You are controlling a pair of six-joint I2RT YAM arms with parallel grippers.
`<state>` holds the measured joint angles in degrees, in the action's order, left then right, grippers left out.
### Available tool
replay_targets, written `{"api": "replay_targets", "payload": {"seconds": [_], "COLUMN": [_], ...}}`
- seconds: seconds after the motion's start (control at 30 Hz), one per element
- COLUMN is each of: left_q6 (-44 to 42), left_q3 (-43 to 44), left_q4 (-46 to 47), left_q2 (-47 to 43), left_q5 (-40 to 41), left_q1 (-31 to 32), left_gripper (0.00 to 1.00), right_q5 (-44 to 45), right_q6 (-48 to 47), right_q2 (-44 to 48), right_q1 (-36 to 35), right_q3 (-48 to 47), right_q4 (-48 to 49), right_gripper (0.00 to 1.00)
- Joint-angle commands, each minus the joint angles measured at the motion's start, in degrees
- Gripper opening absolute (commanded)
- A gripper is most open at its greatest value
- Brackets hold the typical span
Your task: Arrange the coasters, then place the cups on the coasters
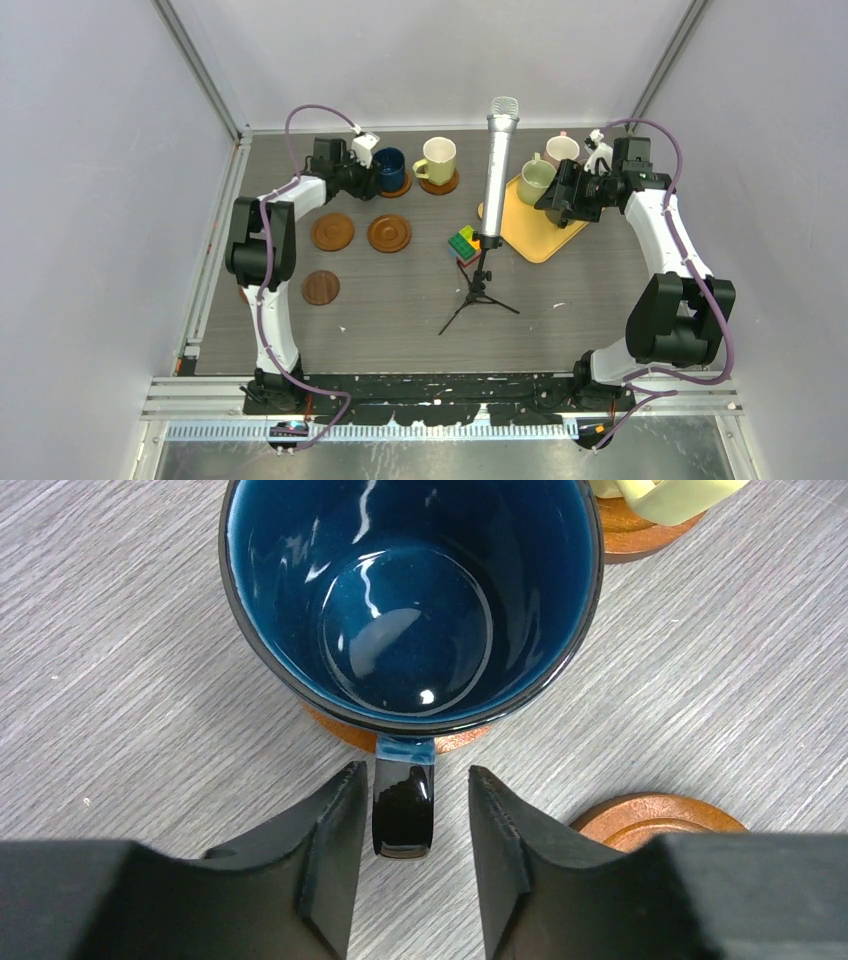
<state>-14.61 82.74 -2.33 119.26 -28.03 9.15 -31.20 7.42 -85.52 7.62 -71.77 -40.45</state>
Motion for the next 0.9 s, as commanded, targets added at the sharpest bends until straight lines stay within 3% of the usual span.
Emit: {"api": "replay_targets", "payload": {"seconds": [0.0,0.3,0.57,0.87], "left_q6": [-1.02,-1.79,0.16,4.99], "left_q3": [0.06,1.40,-0.23,-2.58], "left_q4": [2.46,-7.69,-14.20,-14.68], "left_q2": [-3.59,-11.69,-20.46,-24.39], "left_q5": [0.62,2.55,-0.49,-5.02], "left_q1": [0.17,0.21,0.17,0.65], "left_gripper": [0.46,0.75,0.78,0.79], "right_q5": [-0.47,2.26,15.46,18.28], "right_q6": [-0.34,-5.03,-9.77,-7.50], "right_q2": [0.52,0.81,-1.98,-7.94], "right_q1": [0.21,0.20,0.21,0.16], "right_q3": [-1.36,-3.61,-6.72,-4.09], "right_q4": [0.81,-2.36,-6.20,0.29], "right_gripper": [0.81,0.81,0.78,0.70]}}
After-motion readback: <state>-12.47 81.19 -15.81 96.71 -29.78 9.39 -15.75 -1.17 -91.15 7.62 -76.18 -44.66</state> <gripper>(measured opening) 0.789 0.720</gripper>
